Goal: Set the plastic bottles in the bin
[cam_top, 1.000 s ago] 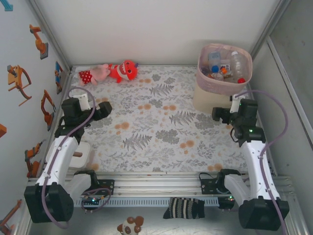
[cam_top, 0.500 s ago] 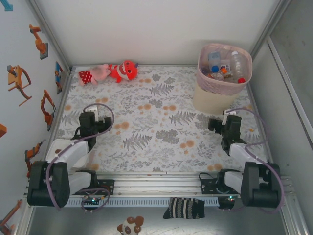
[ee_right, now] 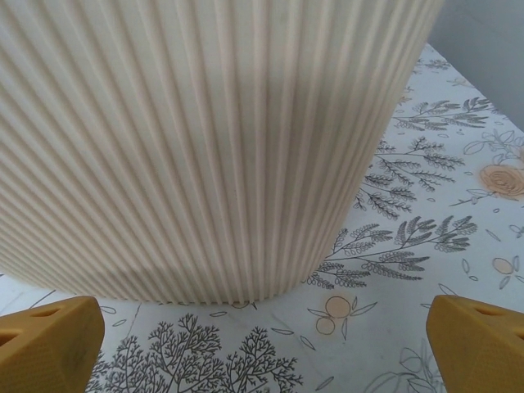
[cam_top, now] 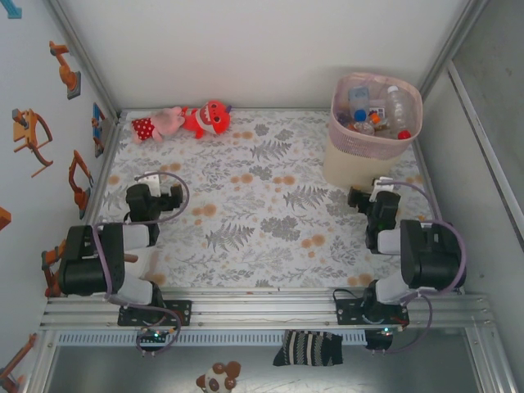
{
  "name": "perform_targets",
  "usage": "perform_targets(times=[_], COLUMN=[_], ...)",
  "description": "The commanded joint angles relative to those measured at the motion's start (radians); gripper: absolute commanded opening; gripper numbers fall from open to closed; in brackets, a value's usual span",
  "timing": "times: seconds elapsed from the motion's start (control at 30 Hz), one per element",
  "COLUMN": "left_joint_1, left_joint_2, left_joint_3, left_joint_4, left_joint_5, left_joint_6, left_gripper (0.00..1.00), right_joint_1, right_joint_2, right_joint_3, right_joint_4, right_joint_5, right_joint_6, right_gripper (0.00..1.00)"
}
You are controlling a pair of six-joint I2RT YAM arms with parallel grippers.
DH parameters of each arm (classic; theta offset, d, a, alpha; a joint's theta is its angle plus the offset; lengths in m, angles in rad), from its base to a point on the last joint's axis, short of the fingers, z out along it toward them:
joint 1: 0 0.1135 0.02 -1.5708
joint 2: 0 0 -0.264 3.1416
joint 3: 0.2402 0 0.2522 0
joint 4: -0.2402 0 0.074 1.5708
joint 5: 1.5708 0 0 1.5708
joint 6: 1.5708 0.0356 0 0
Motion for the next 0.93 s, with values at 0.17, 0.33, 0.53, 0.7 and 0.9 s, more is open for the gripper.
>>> perform_targets(times=[0.17, 0.33, 0.53, 0.7, 0.9], left_joint_1=[0.01, 0.007, 0.007, 0.007, 0.007], left_joint_2=[0.031, 0.035, 0.034, 0.035, 0.035], left_joint_3=[0.028, 0.031, 0.029, 0.03, 0.029], left_joint_4=[0.057, 0.06, 0.063, 0.062, 0.063], left_joint_5=[0.099, 0.066, 0.064, 0.064, 0.064], left_joint_6=[0.001, -0.009, -0.01, -0.01, -0.01], left_gripper=[0.97, 0.97, 0.97, 0.97, 0.97], right_joint_1=[0.008, 0.008, 0.009, 0.009, 0.009], right_joint_2=[0.011, 0.013, 0.013, 0.012, 0.013], right_joint_3=[0.102, 0.105, 0.104, 0.105, 0.105], right_joint_4=[-0.059, -0.057, -0.058, -0.058, -0.059], right_joint_5=[-0.005, -0.007, -0.005, -0.006, -0.008], right_joint_6=[-0.012, -0.012, -0.013, -0.014, -0.014], right_gripper=[1.0, 1.0, 1.0, 1.0, 1.0])
